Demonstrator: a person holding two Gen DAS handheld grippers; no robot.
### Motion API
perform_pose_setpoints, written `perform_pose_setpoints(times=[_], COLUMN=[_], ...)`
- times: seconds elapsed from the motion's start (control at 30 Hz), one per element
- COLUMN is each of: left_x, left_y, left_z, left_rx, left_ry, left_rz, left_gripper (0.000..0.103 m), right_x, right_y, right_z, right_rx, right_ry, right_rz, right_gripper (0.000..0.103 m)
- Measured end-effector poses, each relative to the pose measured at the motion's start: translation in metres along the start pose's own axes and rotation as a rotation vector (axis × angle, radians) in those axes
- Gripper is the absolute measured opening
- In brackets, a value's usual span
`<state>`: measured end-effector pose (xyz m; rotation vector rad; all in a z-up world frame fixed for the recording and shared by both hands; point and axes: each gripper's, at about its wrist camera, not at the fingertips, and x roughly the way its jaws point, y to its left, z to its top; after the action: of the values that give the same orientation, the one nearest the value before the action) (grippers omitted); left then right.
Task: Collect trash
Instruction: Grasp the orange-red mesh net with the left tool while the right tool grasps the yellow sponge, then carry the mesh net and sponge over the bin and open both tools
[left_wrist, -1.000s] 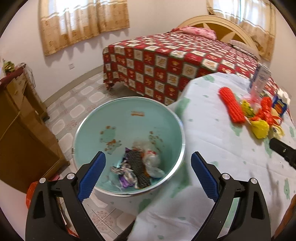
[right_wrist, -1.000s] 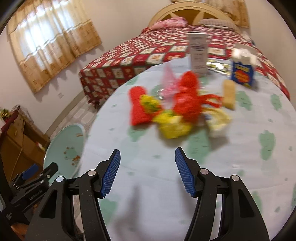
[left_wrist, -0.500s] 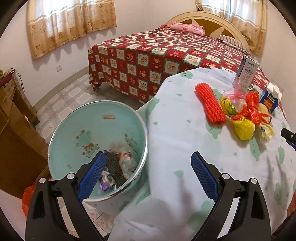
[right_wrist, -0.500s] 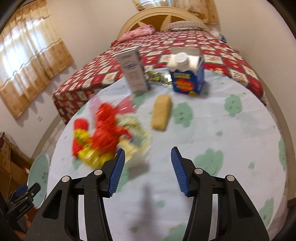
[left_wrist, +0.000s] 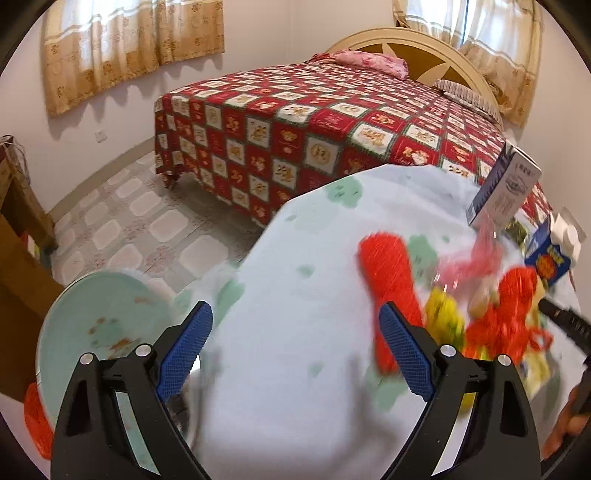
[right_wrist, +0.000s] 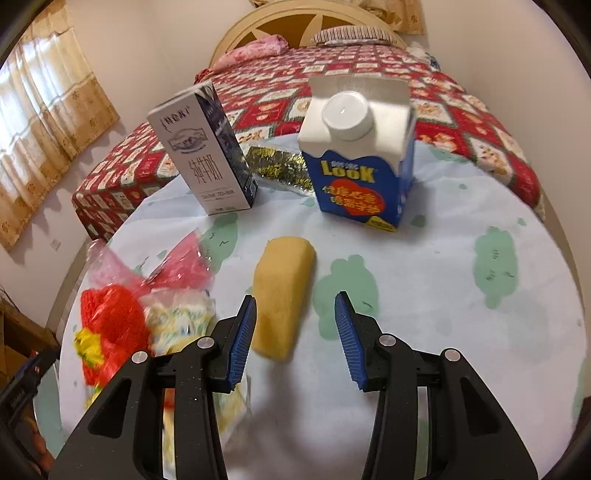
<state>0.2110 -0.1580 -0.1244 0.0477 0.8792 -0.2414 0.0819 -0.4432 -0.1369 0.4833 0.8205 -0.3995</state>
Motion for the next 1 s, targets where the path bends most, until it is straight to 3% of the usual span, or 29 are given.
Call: perform_pose_setpoints(times=[0.27,0.33,0.43,0.5,0.8,1.0], left_x=[0.044,0.051,0.054,0.055,0.003,-0.049], left_y=[-0.053,-0.059,-0.064,-0.064,-0.047,-0.028], left_z=[0.015,0.011,0.006,0.005,0.007,0.000], left_rx=[0.043,0.036,0.052,0.057,0.098,0.107], left_ry=[0.039,0.062,0.050,0.058,-0.039,-0.098], left_rz=[-0.052,-0.070,-0.057,-0.083,-0.071,-0.137], left_gripper=[0.078,0.068,0.055,0.030,0.025,0.025], right_x=[0.022,0.023,0.020,0.019,-0.029,-0.071], right_y=[0.010,0.010,0.004,0.001,-0.005,0.008], right_z=[0.000,0.001,-0.001,-0.002,-0.007,-0.024], right_rx=[-0.070,-0.080,-0.071,-0.068,-0.047,-0.090], right_ry=[0.017,0.020,0.016,0.006,-0.068,-0.115], right_rz=[0.003,0.003,0.015,0.008,0.026,0.053], right_gripper=[0.037,0.030,0.028,0.027,0.026,0.026])
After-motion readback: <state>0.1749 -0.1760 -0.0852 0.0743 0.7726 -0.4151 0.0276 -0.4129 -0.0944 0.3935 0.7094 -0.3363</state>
